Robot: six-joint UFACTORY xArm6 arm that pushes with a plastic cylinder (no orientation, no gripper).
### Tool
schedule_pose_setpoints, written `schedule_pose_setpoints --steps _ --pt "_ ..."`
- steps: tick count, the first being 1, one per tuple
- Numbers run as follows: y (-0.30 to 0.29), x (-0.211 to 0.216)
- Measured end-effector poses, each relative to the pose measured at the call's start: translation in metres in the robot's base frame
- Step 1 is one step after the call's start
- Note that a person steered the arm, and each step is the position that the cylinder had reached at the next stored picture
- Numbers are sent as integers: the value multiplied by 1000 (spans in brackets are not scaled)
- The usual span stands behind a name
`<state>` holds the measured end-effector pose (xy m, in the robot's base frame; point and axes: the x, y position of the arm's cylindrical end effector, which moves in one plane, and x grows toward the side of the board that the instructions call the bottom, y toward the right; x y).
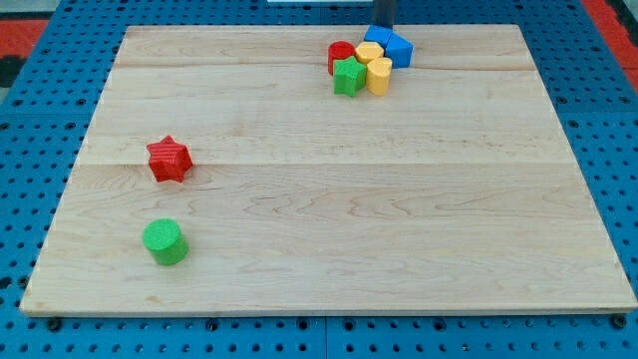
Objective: Move red star to the bottom center
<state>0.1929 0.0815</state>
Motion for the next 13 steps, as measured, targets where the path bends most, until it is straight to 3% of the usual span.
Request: schedule_pose_setpoints --steps 3,4,5,6,7,9,12,13 --pt "-31 11" --pt "-148 30" --pt "-273 85" --pt "-323 161" --pt "-318 193" --pt "-214 234" --pt "-320 256" --pt "-287 279"
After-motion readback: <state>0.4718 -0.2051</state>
